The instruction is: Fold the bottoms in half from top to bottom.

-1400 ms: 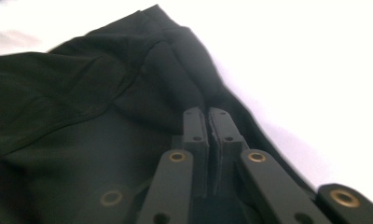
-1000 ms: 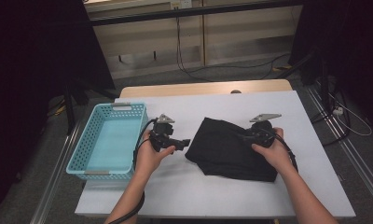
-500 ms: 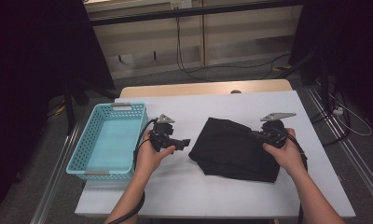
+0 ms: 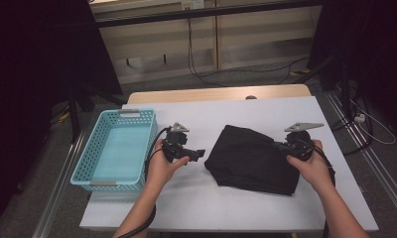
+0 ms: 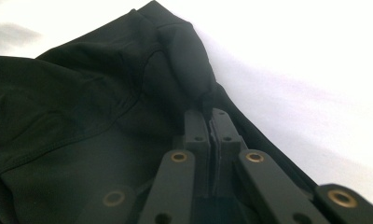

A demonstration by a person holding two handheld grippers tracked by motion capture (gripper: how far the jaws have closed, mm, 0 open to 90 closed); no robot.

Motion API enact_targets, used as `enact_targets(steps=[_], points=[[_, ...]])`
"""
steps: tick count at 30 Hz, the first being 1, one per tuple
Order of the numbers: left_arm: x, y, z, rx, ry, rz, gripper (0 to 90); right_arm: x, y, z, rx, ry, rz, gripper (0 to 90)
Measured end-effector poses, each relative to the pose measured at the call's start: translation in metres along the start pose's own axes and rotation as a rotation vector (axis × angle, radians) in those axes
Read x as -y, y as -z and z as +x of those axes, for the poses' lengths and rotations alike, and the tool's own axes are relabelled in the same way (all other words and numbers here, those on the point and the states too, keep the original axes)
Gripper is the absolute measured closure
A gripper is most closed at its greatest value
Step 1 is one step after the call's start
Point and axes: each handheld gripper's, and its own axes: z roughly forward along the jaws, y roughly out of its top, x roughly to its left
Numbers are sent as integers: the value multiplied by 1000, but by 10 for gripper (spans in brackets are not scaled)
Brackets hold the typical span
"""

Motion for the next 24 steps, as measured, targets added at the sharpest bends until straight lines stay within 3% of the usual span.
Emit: enact_targets(steps=[15,17,18,20,22,24], points=[[3,-10,-13,27,-1,11,133,18,21,-12,49,-10,43,863],[4,-12,-15,32,-1,9,133,20,20,-11,57,6,56,809],[4,-13,-18,16,4,3,133,20,19,-9,67,11,55,740],[4,-14,-18,37,4,3,133,19,18,-7,72,20,42,690],[4,-16,-20,41,8,5,133,17,18,-4,73,18,27,581],[5,-19,-21,42,10,7,133,15,17,-1,70,25,18,550]])
